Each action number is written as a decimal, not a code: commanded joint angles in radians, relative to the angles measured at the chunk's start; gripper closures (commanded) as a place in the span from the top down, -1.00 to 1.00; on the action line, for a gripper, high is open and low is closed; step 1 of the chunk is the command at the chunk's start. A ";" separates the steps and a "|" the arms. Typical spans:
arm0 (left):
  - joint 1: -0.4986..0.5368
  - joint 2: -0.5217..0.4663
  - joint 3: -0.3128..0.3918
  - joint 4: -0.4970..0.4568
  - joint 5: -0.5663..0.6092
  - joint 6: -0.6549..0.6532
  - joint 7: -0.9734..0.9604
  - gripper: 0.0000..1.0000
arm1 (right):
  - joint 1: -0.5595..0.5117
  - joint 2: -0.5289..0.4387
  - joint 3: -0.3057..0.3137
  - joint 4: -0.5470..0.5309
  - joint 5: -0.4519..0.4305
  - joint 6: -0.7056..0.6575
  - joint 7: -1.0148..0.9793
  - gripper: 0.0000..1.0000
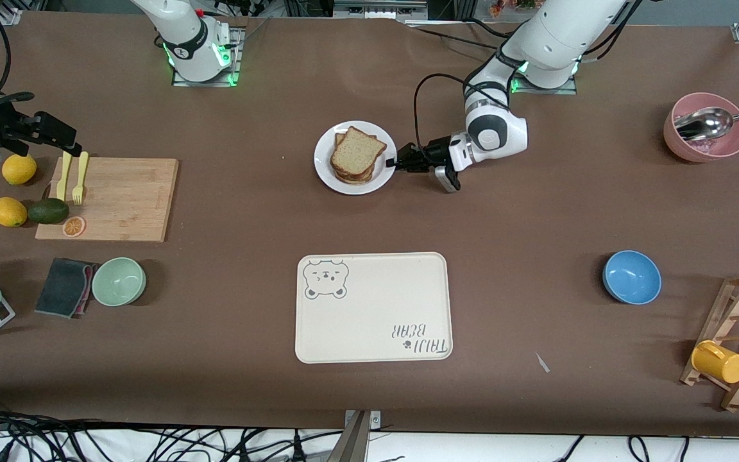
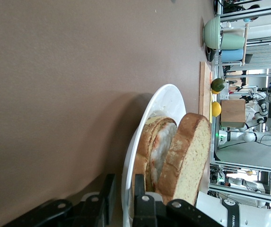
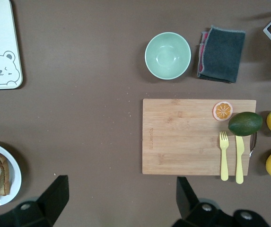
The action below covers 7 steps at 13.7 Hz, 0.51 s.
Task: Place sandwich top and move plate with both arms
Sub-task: 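Close the left gripper on the white plate rim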
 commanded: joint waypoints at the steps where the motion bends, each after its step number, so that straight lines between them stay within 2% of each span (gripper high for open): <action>1: -0.003 -0.007 -0.009 -0.007 -0.047 0.007 0.039 -0.68 | 0.008 -0.006 -0.004 0.009 -0.009 -0.016 0.006 1.00; 7: -0.003 -0.010 -0.012 -0.007 -0.049 0.007 0.039 -0.78 | 0.008 -0.006 -0.004 0.009 -0.009 -0.016 0.006 1.00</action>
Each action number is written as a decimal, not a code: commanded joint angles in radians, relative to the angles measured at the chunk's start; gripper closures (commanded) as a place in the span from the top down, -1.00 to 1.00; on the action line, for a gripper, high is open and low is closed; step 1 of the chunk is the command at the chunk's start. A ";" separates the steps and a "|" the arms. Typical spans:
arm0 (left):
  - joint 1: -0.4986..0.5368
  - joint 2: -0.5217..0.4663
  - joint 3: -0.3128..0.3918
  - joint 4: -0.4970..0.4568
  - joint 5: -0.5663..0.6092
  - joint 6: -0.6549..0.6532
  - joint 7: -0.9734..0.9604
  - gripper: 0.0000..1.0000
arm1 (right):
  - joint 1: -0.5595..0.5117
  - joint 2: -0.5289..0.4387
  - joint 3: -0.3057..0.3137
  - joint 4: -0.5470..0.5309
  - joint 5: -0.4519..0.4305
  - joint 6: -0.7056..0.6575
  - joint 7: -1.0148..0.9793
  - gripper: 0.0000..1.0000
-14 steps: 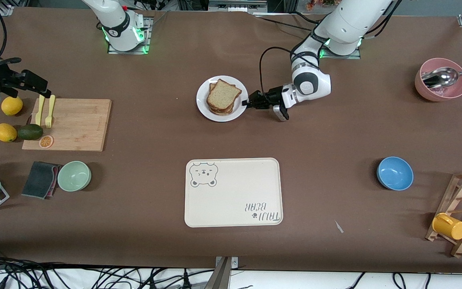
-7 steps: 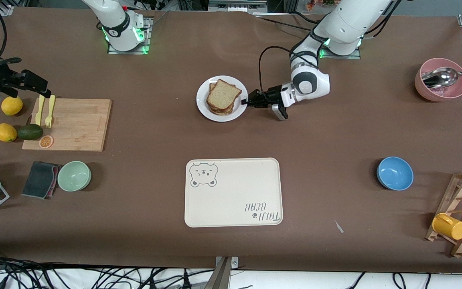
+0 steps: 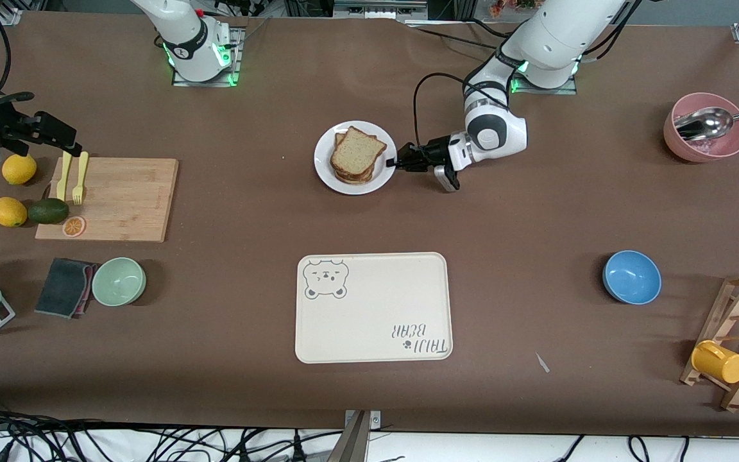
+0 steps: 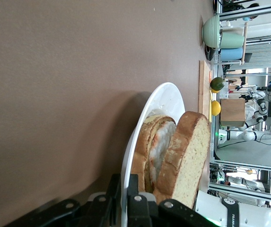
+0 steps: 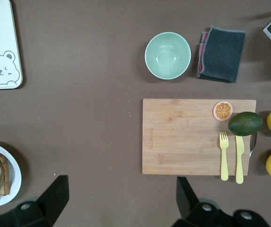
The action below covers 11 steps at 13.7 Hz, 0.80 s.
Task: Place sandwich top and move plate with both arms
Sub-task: 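Close the left gripper on the white plate rim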
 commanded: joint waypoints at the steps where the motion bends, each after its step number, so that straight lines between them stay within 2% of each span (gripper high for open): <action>1: -0.003 -0.012 -0.009 -0.007 -0.049 0.007 0.036 -0.81 | 0.008 -0.006 -0.004 0.009 -0.009 -0.015 0.006 1.00; 11: 0.005 -0.018 -0.024 -0.007 -0.061 0.007 0.036 -0.98 | 0.008 -0.007 -0.004 0.009 -0.009 -0.015 0.006 1.00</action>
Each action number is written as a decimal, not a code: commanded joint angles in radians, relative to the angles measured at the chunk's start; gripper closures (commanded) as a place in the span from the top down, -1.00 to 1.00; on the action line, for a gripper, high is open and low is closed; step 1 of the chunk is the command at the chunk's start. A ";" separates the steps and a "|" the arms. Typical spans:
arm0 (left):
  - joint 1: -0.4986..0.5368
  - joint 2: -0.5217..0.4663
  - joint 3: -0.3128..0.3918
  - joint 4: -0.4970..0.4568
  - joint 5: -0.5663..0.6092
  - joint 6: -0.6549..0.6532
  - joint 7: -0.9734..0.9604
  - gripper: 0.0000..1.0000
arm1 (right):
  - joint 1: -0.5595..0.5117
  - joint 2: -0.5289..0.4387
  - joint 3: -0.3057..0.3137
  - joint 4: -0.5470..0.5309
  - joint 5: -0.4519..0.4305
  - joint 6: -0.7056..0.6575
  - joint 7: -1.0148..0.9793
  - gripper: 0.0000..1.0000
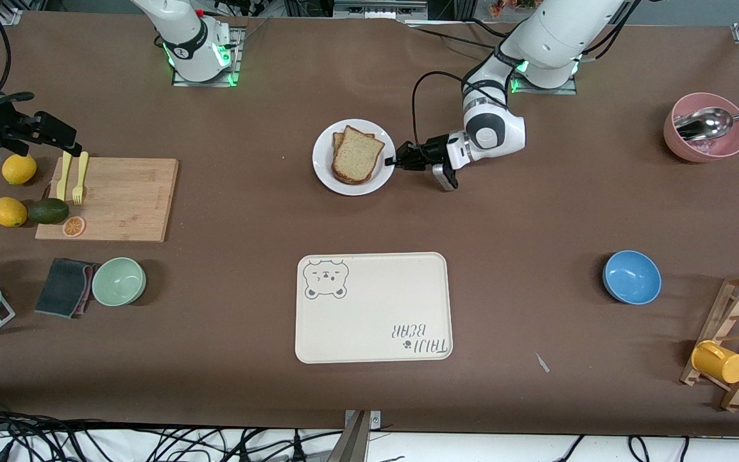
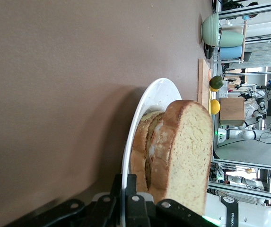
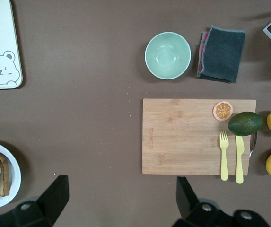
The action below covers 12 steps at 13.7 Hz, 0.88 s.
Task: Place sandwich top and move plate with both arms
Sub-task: 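Close the left gripper on the white plate rim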
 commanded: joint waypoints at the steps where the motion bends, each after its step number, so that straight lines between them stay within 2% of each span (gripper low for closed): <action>1: 0.006 -0.020 -0.015 -0.006 -0.055 0.003 0.032 -0.99 | 0.008 -0.006 -0.004 0.009 -0.009 -0.017 0.006 1.00; 12: 0.023 -0.046 -0.015 0.008 -0.055 0.002 0.031 -1.00 | 0.008 -0.007 -0.004 0.009 -0.009 -0.017 0.006 1.00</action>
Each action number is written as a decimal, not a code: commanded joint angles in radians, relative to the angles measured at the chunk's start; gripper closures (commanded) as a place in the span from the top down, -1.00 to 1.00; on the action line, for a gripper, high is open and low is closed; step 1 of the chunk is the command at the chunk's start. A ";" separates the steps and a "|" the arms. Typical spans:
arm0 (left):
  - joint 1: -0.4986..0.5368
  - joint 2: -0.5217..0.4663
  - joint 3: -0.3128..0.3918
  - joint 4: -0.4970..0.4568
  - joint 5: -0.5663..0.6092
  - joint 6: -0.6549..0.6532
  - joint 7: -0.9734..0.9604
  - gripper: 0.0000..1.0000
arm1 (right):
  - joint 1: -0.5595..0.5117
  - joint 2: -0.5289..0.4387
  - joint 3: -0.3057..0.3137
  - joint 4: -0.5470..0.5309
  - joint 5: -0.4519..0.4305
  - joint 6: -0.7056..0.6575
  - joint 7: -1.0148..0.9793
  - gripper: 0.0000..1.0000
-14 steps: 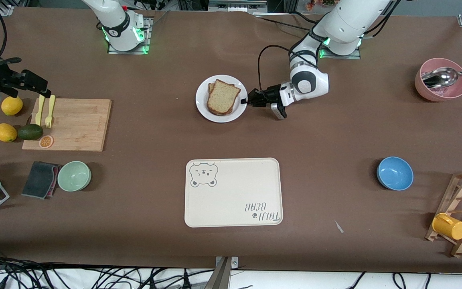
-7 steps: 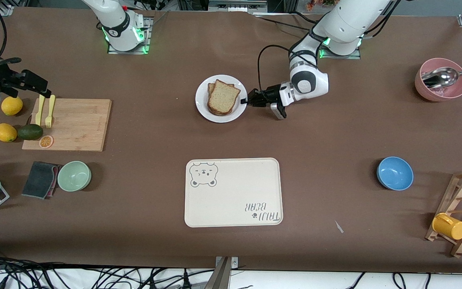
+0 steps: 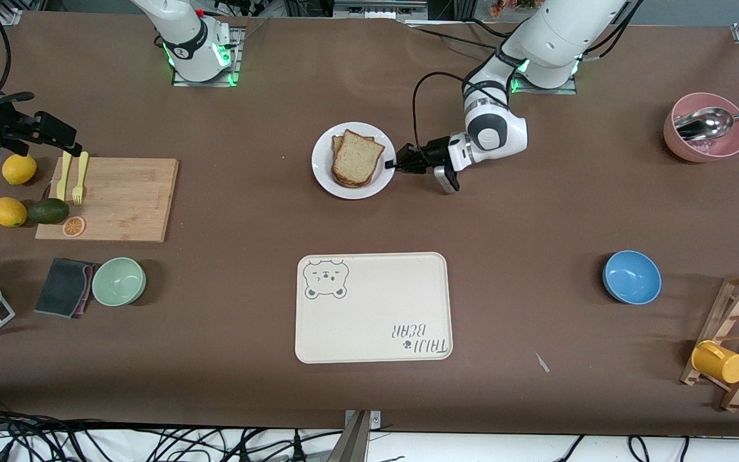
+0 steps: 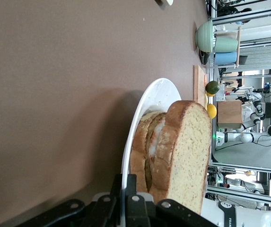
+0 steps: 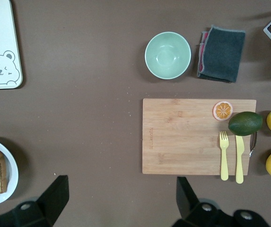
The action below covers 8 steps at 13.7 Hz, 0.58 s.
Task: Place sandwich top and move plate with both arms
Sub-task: 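Slide the plate with the left gripper onto the TAIJI BEAR tray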
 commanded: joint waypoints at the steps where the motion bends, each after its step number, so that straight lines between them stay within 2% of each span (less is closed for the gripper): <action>1: 0.019 -0.032 -0.014 0.003 -0.053 0.002 0.027 -1.00 | 0.008 -0.007 -0.004 0.009 -0.009 -0.016 0.008 1.00; 8: 0.059 -0.018 0.000 0.118 -0.036 0.034 -0.036 -1.00 | 0.008 -0.007 -0.004 0.009 -0.009 -0.015 0.008 1.00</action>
